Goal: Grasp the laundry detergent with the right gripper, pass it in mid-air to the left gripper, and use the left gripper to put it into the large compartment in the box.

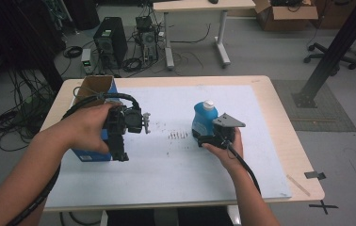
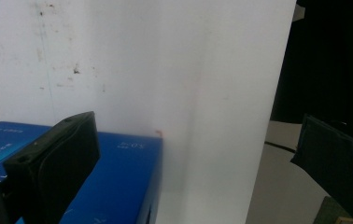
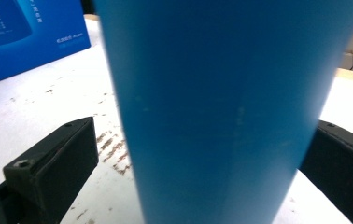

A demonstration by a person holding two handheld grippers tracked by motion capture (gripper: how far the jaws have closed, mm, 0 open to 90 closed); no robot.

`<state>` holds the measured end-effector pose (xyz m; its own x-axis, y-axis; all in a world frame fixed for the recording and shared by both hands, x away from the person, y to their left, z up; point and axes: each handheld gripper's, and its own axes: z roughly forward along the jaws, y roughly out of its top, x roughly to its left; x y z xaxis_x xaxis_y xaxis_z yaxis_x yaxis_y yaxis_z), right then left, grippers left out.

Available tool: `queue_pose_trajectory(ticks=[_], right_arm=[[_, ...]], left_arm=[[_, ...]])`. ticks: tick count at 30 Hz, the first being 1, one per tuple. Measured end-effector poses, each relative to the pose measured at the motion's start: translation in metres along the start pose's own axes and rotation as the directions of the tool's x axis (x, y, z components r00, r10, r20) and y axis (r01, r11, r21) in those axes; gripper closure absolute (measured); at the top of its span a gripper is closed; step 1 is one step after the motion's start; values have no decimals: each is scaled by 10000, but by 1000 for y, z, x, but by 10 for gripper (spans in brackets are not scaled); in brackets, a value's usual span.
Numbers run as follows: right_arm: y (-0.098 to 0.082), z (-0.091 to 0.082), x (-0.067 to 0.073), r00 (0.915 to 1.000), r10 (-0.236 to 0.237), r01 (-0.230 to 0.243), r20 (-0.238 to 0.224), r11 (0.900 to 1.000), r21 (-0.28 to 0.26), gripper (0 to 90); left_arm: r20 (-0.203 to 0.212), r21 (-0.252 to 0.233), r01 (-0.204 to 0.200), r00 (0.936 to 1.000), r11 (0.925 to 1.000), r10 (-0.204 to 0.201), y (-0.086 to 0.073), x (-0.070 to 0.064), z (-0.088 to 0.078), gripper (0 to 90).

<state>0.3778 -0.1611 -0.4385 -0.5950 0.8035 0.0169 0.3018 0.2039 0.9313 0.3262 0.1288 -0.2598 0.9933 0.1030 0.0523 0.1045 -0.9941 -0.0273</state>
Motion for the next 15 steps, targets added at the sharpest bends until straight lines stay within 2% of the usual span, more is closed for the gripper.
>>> queue_pose_trajectory(ticks=[5, 15], right_arm=[[0, -1, -1, 9999, 23, -21, 153, 9999, -149, 40], [1, 0, 1, 9999, -120, 122, 71, 9995, -283, 103]], left_arm=[[23, -6, 42, 10000, 10000, -42, -1, 1, 1, 4], [2, -56, -66, 10000, 10000, 66, 2, 2, 1, 4]])
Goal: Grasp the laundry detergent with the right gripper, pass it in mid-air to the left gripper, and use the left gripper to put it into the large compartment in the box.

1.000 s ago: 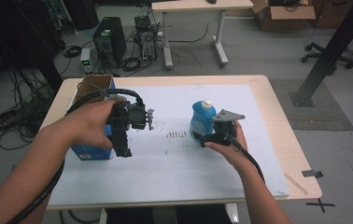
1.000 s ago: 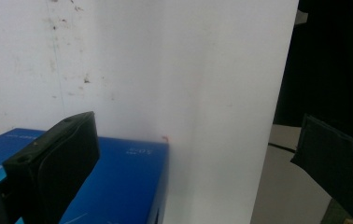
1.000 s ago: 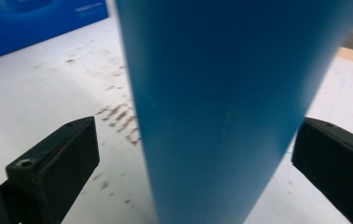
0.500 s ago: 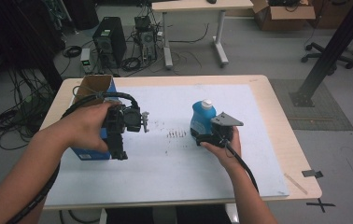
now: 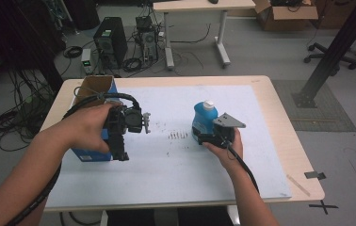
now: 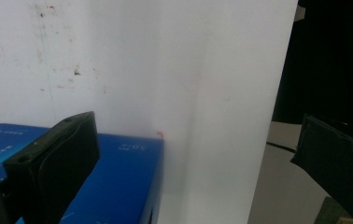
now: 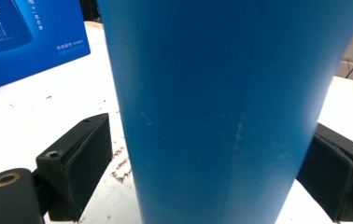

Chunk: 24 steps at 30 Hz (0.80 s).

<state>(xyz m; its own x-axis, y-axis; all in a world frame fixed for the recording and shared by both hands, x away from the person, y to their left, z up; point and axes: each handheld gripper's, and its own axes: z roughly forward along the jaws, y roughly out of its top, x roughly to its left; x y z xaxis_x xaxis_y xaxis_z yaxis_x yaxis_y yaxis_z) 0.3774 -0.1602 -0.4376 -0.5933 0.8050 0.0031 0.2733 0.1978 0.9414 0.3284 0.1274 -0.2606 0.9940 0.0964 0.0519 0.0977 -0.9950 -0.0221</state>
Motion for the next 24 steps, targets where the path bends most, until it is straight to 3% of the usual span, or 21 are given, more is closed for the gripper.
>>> queue_pose_trajectory(ticks=[15, 24], right_arm=[[-4, -2, -2, 9999, -98, 99, -60, 9998, 186, 164], [-6, 1, 1, 9997, -223, 223, -41, 9997, 118, 292]], left_arm=[[4, 25, 57, 10000, 10000, -57, 1, 1, 0, 4], [15, -29, 28, 10000, 10000, -28, 2, 1, 1, 4]])
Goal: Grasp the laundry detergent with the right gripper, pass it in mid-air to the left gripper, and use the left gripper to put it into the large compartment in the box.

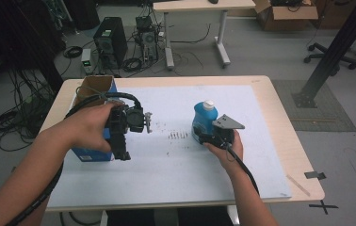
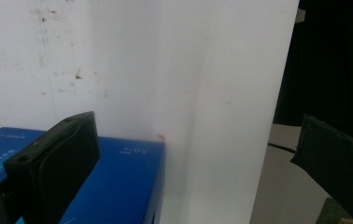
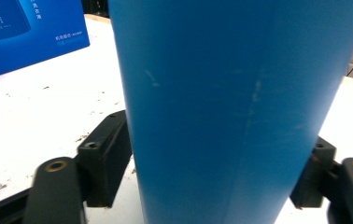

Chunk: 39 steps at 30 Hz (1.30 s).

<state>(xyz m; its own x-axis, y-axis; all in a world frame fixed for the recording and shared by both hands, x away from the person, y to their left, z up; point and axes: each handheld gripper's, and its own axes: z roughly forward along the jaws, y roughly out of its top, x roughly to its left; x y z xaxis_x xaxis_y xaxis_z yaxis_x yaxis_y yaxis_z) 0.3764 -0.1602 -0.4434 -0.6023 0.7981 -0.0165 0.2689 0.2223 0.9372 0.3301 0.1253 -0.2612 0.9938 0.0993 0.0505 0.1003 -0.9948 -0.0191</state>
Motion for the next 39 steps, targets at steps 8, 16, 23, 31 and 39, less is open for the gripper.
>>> queue_pose_trajectory(ticks=[8, 16, 23, 31, 39], right_arm=[[-3, 3, 2, 10000, -3, 3, 26, 10000, -98, 421], [-2, 1, -2, 9992, 336, -338, -239, 9994, -104, 449], [12, -10, -7, 9975, 100, -112, -696, 9998, -175, 455], [47, -34, -15, 9862, -673, 614, -1514, 9972, -433, 454], [72, -55, -25, 9641, -1250, 1186, -2344, 9921, -411, 455]], left_arm=[[-20, 6, 56, 10000, 10000, -55, -2, 0, 0, 4], [-67, 22, 64, 10000, 10000, -64, 2, 1, -2, 3], [-136, 19, 34, 9999, 10000, -34, 7, 2, -5, 2], [-302, -28, 11, 9995, 10000, -12, 14, 5, -11, 2], [-454, 29, -64, 9989, 10000, 66, 20, 6, -21, 2]])
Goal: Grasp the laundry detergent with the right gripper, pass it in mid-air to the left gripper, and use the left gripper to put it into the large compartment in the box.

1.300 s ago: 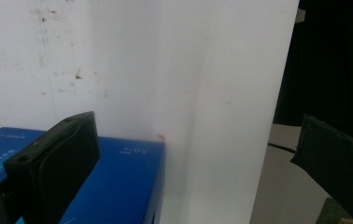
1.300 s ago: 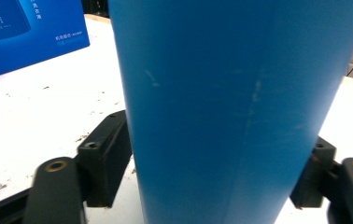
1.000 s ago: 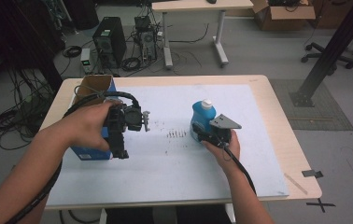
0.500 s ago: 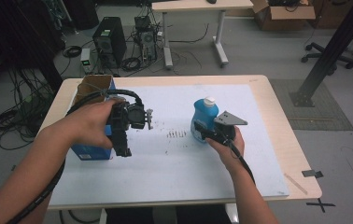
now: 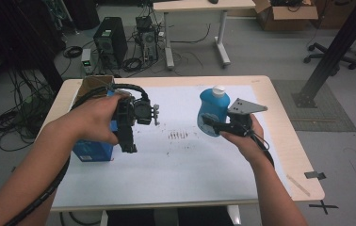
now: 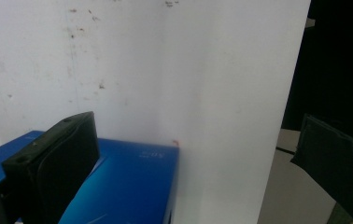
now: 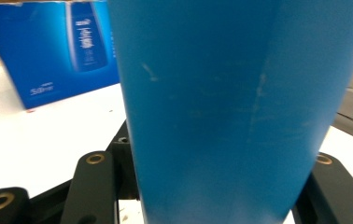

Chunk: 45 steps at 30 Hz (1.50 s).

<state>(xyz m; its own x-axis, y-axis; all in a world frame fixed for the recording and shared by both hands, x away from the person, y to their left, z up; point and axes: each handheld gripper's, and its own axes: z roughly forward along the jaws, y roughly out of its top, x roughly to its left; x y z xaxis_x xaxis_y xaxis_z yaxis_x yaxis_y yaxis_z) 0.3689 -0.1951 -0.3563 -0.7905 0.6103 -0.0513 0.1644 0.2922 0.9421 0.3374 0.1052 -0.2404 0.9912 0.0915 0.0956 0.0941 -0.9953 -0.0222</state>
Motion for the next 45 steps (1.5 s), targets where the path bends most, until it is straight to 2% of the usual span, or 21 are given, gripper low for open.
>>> queue_pose_trajectory(ticks=[3, 4, 5, 9, 11, 12, 13, 14, 18, 21, 27, 29, 31, 33, 36, 38, 43, 45], right_arm=[[5, -8, -1, 9988, -111, 107, -472, 9999, -87, 454], [6, -10, -2, 9973, -8, -6, -737, 9998, -188, 454], [7, -13, -2, 9942, 68, -99, -1070, 9995, -288, 454], [10, -21, -2, 9831, -91, -9, -1828, 9985, -545, 453], [11, -22, 0, 9777, -245, 147, -2086, 9987, -487, 453], [11, -22, 0, 9777, -245, 147, -2086, 9987, -487, 453], [12, -22, 3, 9720, -467, 388, -2302, 9985, -390, 453], [12, -22, 7, 9614, -714, 676, -2656, 9974, -234, 453], [9, -18, 15, 9411, -1019, 1050, -3225, 9944, -79, 453], [5, -15, 20, 9264, -1109, 1142, -3598, 9934, -122, 454], [-3, -6, 26, 9018, -1222, 1262, -4145, 9918, -180, 453], [-6, -2, 28, 8998, -1191, 1211, -4197, 9924, -221, 454], [-8, 2, 31, 8940, -1188, 1207, -4321, 9924, -231, 454], [-9, 6, 34, 8868, -1213, 1229, -4460, 9921, -255, 454], [-10, 10, 38, 8815, -1228, 1221, -4559, 9920, -311, 454], [-10, 13, 40, 8813, -1227, 1192, -4564, 9922, -366, 454], [-12, 24, 49, 8715, -1250, 1146, -4742, 9921, -509, 453], [-12, 29, 53, 8640, -1273, 1168, -4872, 9918, -521, 453]], left_arm=[[-54, 87, -45, 10000, 10000, 45, 2, 2, -4, 2], [-78, 60, -13, 10000, 10000, 14, 3, 2, -5, 2], [-80, 74, -25, 10000, 10000, 26, 3, 3, -6, 2], [-102, -31, -30, 9999, 10000, 29, 5, 4, -9, 2], [-149, -15, -33, 9999, 10000, 33, 7, 4, -10, 2], [-149, -15, -33, 9999, 10000, 33, 7, 4, -10, 2], [-126, 10, -58, 9999, 10000, 58, 7, 4, -11, 2], [-175, -16, -100, 9998, 9999, 100, 8, 4, -12, 2], [-202, -26, -161, 9997, 9999, 160, 11, 5, -14, 2], [-177, -57, -189, 9997, 9998, 188, 13, 5, -15, 2], [-106, -262, -299, 9995, 9992, 296, 17, 6, -16, 2], [-45, -483, -359, 9994, 9982, 357, 18, 5, -16, 2], [32, -591, -429, 9991, 9973, 432, 20, 5, -15, 2], [73, -603, -486, 9988, 9970, 491, 21, 5, -14, 1], [131, -541, -541, 9984, 9971, 548, 25, 5, -13, 2], [142, -558, -582, 9981, 9967, 591, 27, 5, -13, 2], [164, -683, -673, 9975, 9954, 686, 32, 4, -14, 2], [217, -700, -704, 9972, 9951, 721, 34, 4, -14, 2]])
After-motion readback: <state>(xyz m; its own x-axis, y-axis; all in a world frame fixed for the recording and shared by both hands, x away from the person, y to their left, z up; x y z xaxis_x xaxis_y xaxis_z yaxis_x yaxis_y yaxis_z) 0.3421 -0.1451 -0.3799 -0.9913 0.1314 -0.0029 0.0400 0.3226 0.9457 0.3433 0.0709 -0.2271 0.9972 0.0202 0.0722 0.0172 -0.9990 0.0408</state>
